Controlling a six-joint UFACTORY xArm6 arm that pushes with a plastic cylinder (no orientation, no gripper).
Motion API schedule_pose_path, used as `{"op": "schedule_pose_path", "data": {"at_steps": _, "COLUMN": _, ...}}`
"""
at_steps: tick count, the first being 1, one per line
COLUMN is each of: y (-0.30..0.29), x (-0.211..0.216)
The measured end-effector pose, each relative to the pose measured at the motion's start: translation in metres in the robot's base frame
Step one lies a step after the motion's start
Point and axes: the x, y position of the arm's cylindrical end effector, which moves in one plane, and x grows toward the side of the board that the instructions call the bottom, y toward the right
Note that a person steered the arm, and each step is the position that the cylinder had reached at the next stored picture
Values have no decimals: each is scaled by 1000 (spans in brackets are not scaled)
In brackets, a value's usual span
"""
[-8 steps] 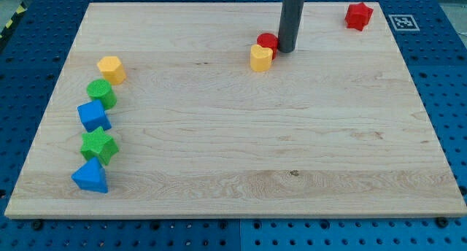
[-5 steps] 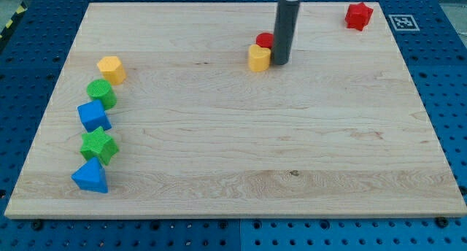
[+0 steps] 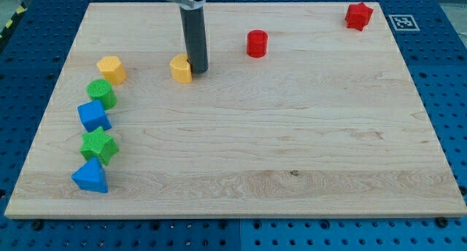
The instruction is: Push the yellow heart above the yellow hexagon
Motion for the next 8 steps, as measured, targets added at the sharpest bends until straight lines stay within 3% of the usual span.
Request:
{"op": "schedule_pose_path", "data": {"at_steps": 4, "y": 1, "x": 21}}
{"op": "schedule_pose_path", "data": {"at_steps": 8, "y": -81, "x": 15}}
